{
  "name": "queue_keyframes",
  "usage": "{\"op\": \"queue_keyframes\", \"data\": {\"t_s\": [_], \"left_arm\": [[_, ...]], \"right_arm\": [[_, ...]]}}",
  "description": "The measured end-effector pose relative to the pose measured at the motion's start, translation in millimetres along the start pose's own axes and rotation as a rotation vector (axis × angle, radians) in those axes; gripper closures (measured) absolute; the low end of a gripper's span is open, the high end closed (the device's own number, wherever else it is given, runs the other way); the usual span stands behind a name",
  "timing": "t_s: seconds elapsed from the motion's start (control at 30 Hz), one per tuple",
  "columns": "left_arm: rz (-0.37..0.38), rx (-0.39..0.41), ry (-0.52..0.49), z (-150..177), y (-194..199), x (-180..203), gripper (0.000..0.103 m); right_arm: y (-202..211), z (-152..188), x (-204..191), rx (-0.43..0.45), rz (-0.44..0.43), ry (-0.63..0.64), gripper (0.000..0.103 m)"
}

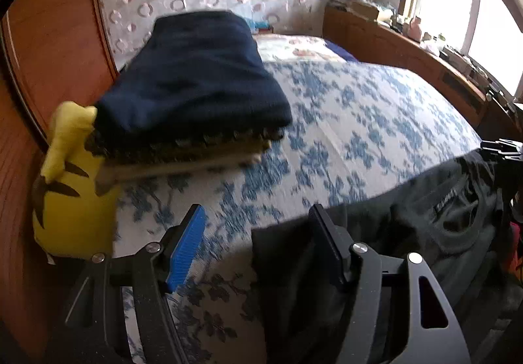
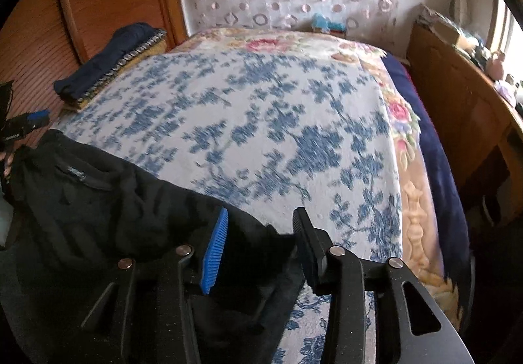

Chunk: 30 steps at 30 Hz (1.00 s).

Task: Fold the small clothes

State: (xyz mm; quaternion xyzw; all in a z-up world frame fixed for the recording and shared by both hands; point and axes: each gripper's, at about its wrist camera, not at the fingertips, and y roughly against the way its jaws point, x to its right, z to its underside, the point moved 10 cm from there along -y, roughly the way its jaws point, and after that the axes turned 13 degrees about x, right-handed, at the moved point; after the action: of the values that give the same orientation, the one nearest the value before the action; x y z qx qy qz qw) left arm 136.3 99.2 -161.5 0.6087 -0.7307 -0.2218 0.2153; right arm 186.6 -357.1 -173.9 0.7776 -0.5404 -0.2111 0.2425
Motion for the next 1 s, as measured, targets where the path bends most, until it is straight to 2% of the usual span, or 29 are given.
{"op": "queue_keyframes", "data": {"t_s": [0.23, 0.3, 0.43, 0.53, 0.6, 0.63, 0.67, 0.87, 1.0], "left_arm": [[0.034, -0.024, 0.011, 13, 0, 10, 0.037], [0.038, -0.032, 0.017, 16, -1, 9, 0.04], [0.093, -0.036, 0.065, 17, 0, 10, 0.056], [0.106, -0.023, 0.086, 14, 1, 10, 0.066], [0.11, -0.015, 0.099, 12, 3, 9, 0.077], [0.115, -0.012, 0.104, 11, 4, 8, 0.087], [0.117, -0.005, 0.107, 11, 5, 8, 0.09], [0.06, 0.073, 0.099, 0, 26, 0, 0.093], [0.058, 0.073, 0.102, -2, 29, -3, 0.093]], "right_arm": [[-8, 4, 2, 0.006, -0.009, -0.035, 0.055], [-8, 5, 1, 0.008, -0.011, -0.03, 0.055], [-9, 7, 1, 0.011, -0.013, -0.025, 0.055], [-10, 9, 2, 0.014, -0.013, -0.019, 0.055], [-10, 10, 2, 0.019, -0.013, -0.017, 0.055], [-10, 10, 2, 0.022, -0.014, -0.019, 0.055], [-10, 10, 3, 0.025, -0.015, -0.021, 0.055], [-11, 12, 3, 0.046, -0.012, -0.008, 0.055], [-11, 12, 4, 0.062, -0.022, -0.006, 0.055]]}}
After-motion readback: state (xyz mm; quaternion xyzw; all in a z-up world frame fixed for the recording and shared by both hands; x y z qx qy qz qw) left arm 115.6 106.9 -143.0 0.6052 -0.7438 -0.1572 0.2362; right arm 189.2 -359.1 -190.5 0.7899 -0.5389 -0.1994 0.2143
